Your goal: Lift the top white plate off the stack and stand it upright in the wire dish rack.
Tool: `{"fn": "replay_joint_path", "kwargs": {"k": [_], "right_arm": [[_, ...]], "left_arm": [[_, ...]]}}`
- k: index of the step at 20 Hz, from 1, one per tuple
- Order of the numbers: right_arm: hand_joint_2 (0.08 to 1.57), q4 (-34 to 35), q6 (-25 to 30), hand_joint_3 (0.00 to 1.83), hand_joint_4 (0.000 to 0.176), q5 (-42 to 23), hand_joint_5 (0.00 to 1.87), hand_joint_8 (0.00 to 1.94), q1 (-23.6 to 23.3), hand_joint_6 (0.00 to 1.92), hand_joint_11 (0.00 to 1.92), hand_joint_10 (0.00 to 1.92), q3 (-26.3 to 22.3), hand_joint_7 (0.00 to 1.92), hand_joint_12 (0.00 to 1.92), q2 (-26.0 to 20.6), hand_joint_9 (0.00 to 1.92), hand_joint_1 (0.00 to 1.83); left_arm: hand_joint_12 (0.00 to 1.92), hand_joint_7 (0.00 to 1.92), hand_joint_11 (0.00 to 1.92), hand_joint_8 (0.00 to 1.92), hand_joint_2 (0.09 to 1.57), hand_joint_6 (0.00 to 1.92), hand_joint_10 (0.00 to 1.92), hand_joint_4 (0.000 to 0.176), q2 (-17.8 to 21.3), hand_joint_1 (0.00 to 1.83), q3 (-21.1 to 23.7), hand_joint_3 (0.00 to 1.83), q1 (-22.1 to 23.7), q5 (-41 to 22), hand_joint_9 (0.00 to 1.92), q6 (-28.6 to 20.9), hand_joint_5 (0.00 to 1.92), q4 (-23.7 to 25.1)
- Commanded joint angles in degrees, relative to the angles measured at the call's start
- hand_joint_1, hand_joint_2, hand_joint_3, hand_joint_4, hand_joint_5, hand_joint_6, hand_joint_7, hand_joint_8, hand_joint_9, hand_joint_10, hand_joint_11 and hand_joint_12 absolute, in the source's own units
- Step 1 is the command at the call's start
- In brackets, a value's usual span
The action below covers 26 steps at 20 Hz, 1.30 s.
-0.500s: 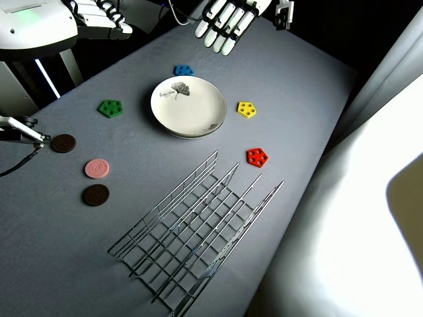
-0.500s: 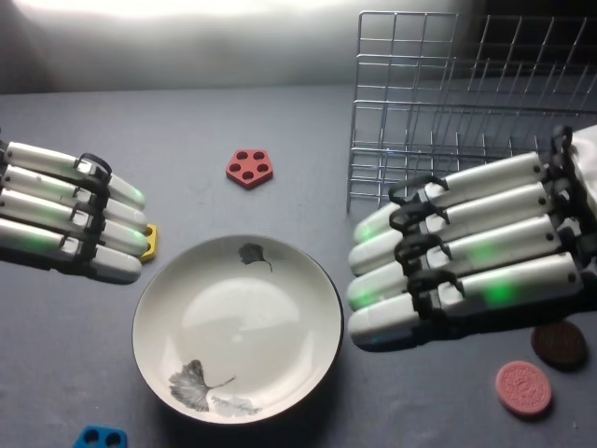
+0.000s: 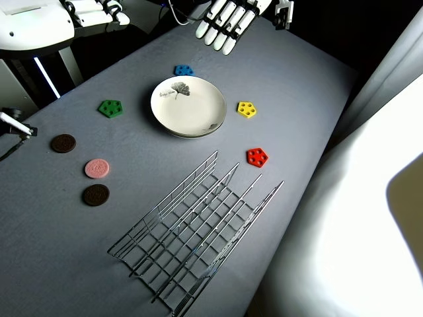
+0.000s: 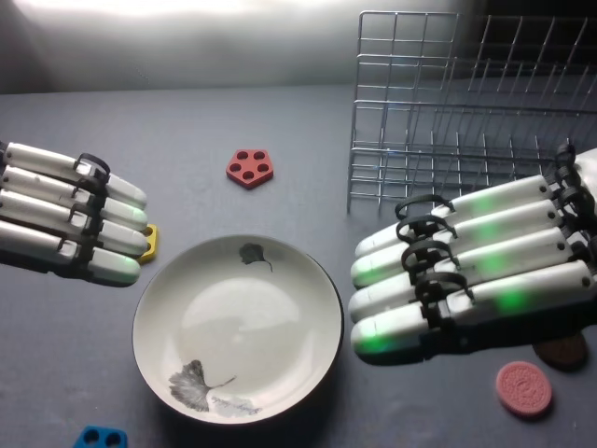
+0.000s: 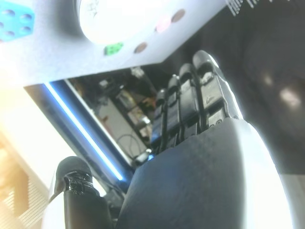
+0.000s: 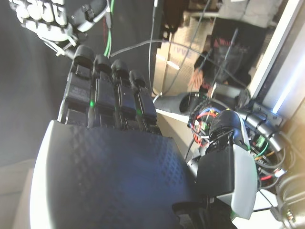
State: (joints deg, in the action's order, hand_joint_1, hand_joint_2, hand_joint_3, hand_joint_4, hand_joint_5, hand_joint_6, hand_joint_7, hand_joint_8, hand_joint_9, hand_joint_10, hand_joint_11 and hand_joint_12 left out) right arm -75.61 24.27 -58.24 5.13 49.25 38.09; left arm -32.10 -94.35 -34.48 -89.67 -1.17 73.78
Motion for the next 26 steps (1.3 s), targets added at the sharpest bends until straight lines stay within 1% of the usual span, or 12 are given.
{"fn": "replay_joint_path", "kwargs": {"k": [1,3,5,7,9,10,12,16,18,21,25,26], "right_arm": [[0.98,5.9,0.9,0.00,0.000,-3.1,0.06,0.00,-0.7,0.00,0.06,0.00,-0.5,0.06,0.07,-0.8,0.06,0.00],[0.98,5.9,2.9,0.00,0.000,-3.2,0.08,0.01,-0.7,0.01,0.07,0.01,-0.7,0.08,0.07,-1.1,0.07,0.02],[0.98,5.9,4.0,0.00,0.000,-3.2,0.08,0.01,-0.7,0.01,0.08,0.01,-0.9,0.10,0.07,-1.3,0.09,0.01],[0.98,5.6,6.4,0.00,0.000,-3.3,0.08,0.01,-0.8,0.01,0.08,0.01,-1.0,0.09,0.07,-1.3,0.09,0.01],[0.98,0.1,14.1,0.00,0.000,-2.9,0.09,0.01,1.3,0.01,0.09,0.01,-1.2,0.09,0.07,-0.2,0.09,0.00],[0.98,-0.9,14.4,0.00,0.000,-2.9,0.10,0.01,2.4,0.01,0.10,0.01,-1.1,0.11,0.08,0.0,0.11,0.01],[0.98,0.3,13.8,0.00,0.000,-2.0,0.09,0.00,3.3,0.00,0.09,0.01,-1.1,0.10,0.07,-0.1,0.10,0.00],[0.99,-2.0,9.2,0.00,0.000,-1.4,0.08,0.00,3.1,0.00,0.09,0.00,-1.8,0.10,0.06,-0.1,0.10,0.00],[0.99,-2.3,5.8,0.00,0.000,-0.1,0.08,0.00,4.0,0.00,0.09,0.00,-1.1,0.09,0.06,0.4,0.09,0.00],[1.00,-2.5,1.1,0.00,0.000,1.1,0.06,0.00,4.5,0.00,0.07,0.00,-0.6,0.07,0.05,0.7,0.07,0.00],[1.00,-2.4,-13.4,0.00,0.000,4.2,0.06,0.01,4.5,0.00,0.08,0.01,-0.2,0.06,0.05,0.7,0.07,0.00],[1.00,-2.7,-15.1,0.00,0.000,4.7,0.06,0.01,4.5,0.00,0.08,0.01,-0.3,0.06,0.05,0.7,0.07,0.00]], "left_arm": [[0.25,0.15,0.09,0.01,0.95,0.01,0.01,0.000,0.7,0.10,0.0,0.00,1.1,-4.4,0.14,0.1,0.13,-5.1],[0.24,0.14,0.07,0.00,0.95,0.00,0.00,0.000,0.8,0.10,0.0,0.00,1.1,-4.4,0.13,-0.1,0.12,-5.1],[0.24,0.16,0.10,0.01,0.94,0.01,0.01,0.000,1.0,0.12,-0.1,0.00,1.1,-2.5,0.15,-0.1,0.14,-4.1],[0.23,0.16,0.09,0.01,0.95,0.01,0.01,0.000,0.9,0.12,0.0,0.00,1.1,-0.9,0.15,-0.2,0.14,-3.7],[0.23,0.15,0.09,0.00,0.95,0.00,0.00,0.000,1.5,0.11,1.4,0.00,0.5,-0.2,0.14,-0.2,0.13,-4.9],[0.23,0.17,0.10,0.01,0.94,0.01,0.01,0.000,2.0,0.12,2.2,0.00,0.1,0.5,0.15,-0.2,0.14,-5.2],[0.22,0.15,0.08,0.00,0.94,0.00,0.00,0.000,1.8,0.13,3.5,0.00,-0.3,2.4,0.13,1.0,0.13,-4.6],[0.22,0.13,0.10,0.00,0.94,0.00,0.00,0.000,1.8,0.10,7.7,0.00,-0.6,7.4,0.13,3.2,0.12,-1.1],[0.22,0.16,0.11,0.01,0.94,0.01,0.01,0.000,1.8,0.13,9.3,0.00,-0.6,9.6,0.16,4.0,0.13,-0.9],[0.22,0.14,0.11,0.00,0.95,0.00,0.00,0.000,1.8,0.13,10.5,0.00,-0.6,11.8,0.14,4.8,0.12,-0.9],[0.20,0.12,0.08,0.00,0.96,0.00,0.00,0.000,1.6,0.11,11.9,0.00,-0.6,14.9,0.11,5.4,0.10,-0.1],[0.20,0.12,0.08,0.00,0.96,0.00,0.00,0.000,1.5,0.11,12.1,0.00,-0.6,15.2,0.11,5.5,0.10,0.1]]}}
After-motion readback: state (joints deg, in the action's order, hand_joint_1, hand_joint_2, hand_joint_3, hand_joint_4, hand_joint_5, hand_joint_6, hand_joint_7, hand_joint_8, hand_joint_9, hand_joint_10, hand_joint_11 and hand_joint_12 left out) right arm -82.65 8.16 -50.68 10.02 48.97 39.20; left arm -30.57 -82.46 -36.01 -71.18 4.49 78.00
